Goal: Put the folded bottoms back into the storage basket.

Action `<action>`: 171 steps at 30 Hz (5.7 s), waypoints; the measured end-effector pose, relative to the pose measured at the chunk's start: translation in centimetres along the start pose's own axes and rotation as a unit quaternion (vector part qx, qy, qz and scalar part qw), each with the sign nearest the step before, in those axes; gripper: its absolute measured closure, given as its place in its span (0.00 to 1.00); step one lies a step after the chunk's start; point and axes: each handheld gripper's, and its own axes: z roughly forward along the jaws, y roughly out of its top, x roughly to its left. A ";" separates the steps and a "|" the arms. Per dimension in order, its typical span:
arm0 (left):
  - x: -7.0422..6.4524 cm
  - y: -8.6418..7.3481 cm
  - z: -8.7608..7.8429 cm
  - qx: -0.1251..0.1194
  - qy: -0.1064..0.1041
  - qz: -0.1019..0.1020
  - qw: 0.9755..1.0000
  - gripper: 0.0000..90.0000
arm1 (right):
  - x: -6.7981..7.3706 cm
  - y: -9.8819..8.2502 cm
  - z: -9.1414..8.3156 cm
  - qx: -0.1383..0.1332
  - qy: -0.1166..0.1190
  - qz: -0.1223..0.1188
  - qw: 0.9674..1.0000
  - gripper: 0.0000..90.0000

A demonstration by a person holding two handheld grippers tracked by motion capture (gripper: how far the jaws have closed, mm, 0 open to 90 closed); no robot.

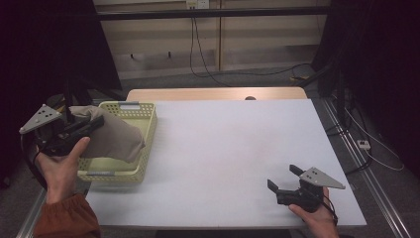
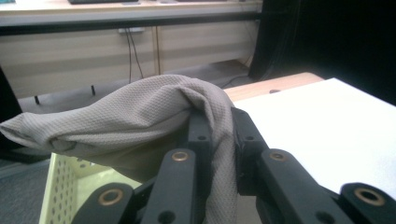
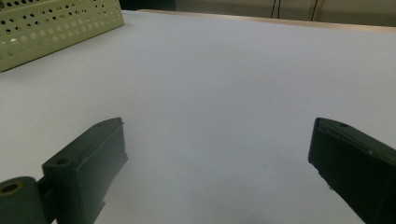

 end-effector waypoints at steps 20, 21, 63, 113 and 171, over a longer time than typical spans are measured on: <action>2.7 -2.7 1.1 0.051 0.006 -0.028 0.998 0.90 | 0.1 0.0 0.1 0.003 0.003 0.000 1.000 0.04; 2.8 -2.9 1.3 0.053 0.004 -0.030 0.998 0.90 | 0.1 0.0 0.2 0.003 0.002 -0.001 1.000 0.04; 8.3 -5.8 9.9 0.243 0.025 -0.096 0.965 0.89 | 0.1 -0.1 0.3 0.006 0.007 0.000 1.000 0.04; 8.1 -5.9 10.0 0.247 0.084 -0.075 0.963 0.54 | 0.0 -0.1 0.4 0.009 0.011 0.002 1.000 0.04; 6.9 -7.3 16.3 0.273 0.066 -0.072 0.957 0.95 | -0.1 -0.3 0.4 0.017 0.013 0.004 1.000 0.04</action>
